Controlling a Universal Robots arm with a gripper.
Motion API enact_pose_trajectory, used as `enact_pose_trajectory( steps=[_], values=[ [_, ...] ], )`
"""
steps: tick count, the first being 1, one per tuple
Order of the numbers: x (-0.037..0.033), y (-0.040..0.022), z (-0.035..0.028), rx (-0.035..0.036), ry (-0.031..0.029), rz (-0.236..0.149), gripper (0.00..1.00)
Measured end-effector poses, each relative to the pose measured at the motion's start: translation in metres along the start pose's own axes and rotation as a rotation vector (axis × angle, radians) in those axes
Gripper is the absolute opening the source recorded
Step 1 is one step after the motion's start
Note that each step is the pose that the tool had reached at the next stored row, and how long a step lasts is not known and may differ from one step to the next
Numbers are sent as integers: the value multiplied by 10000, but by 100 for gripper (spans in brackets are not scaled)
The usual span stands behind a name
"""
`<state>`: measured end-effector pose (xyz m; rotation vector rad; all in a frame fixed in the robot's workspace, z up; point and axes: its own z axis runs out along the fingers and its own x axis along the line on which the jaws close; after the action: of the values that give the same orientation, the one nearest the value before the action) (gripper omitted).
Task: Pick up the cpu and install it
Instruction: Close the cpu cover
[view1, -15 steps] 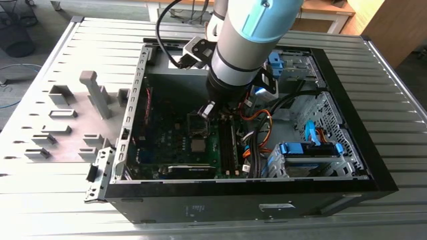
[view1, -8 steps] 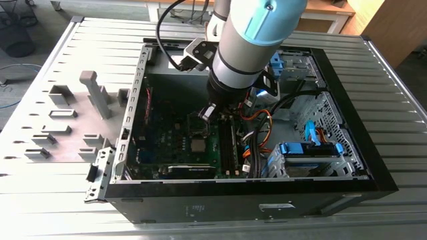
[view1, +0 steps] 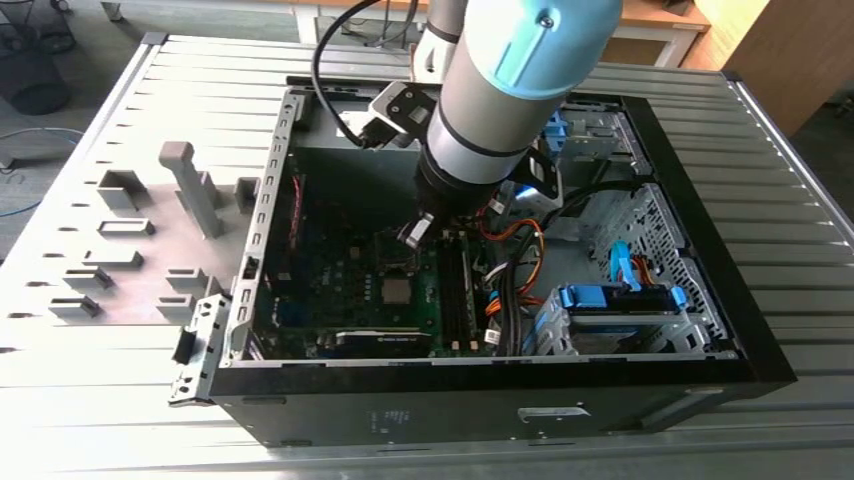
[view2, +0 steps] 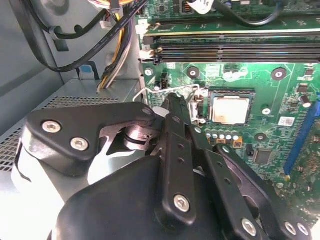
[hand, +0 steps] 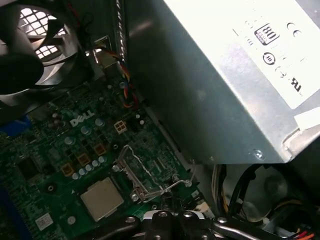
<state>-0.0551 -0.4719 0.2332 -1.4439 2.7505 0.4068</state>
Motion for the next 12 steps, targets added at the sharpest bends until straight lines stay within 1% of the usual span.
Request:
enact_pose_trajectory(
  steps=[12],
  values=[
    [91,-75,-30,-18,54,-33,11]
  ],
)
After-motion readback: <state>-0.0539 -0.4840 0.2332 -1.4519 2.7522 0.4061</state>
